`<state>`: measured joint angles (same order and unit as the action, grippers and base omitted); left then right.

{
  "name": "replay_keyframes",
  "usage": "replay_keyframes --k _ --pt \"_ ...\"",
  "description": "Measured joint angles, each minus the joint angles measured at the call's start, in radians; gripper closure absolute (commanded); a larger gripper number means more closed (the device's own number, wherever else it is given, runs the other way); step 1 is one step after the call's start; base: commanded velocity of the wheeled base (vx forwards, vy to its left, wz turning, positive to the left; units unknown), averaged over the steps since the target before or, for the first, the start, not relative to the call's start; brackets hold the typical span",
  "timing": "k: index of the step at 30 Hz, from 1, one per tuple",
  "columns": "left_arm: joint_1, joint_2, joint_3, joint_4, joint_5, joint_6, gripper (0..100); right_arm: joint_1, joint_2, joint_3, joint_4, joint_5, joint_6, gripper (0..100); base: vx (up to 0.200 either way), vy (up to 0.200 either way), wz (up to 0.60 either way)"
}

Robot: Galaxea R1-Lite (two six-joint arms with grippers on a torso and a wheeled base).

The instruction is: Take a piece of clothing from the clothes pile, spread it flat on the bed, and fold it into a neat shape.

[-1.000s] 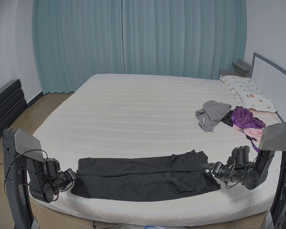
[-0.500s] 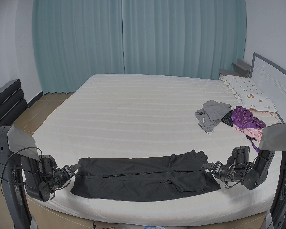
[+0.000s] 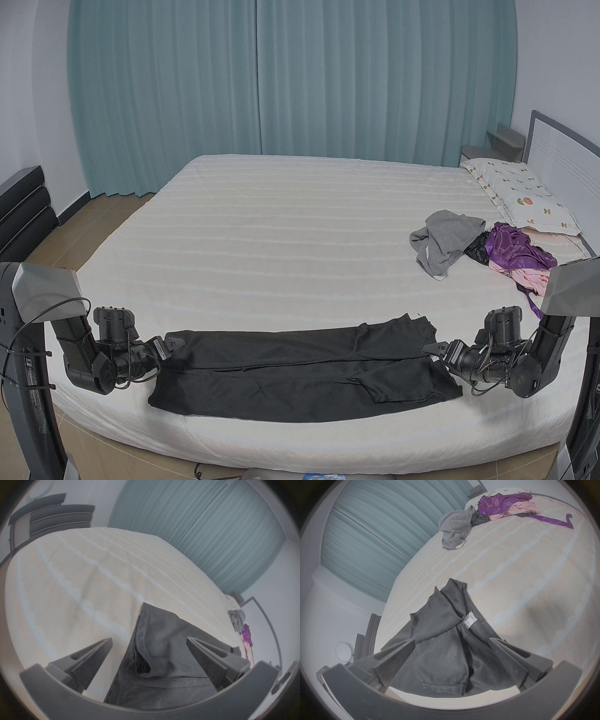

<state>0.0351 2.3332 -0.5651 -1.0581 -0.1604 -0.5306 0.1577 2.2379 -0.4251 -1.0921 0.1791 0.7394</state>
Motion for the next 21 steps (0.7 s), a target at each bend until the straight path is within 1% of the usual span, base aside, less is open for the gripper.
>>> replay_keyframes --k 3,5,12,13,21 --pt "-0.016 0.021 -0.027 0.009 0.004 0.070 0 0.000 0.002 -0.001 0.000 0.000 0.000 0 0.000 0.000 0.00" --pt "-0.023 0.033 -0.033 0.010 0.007 0.100 0 0.000 0.003 -0.001 0.000 0.001 0.000 0 0.000 0.000 0.00" --pt "-0.031 0.059 -0.042 0.009 0.011 0.118 0 0.001 0.006 -0.001 0.001 0.001 0.000 0 0.000 0.000 0.00" --pt "-0.032 0.061 -0.043 0.009 0.011 0.119 100 0.002 0.006 -0.001 0.001 0.001 0.000 0 0.000 0.000 0.00" --pt "-0.040 0.075 -0.052 0.010 0.012 0.120 100 0.001 0.006 0.001 0.001 0.002 -0.001 0 0.000 0.000 0.00"
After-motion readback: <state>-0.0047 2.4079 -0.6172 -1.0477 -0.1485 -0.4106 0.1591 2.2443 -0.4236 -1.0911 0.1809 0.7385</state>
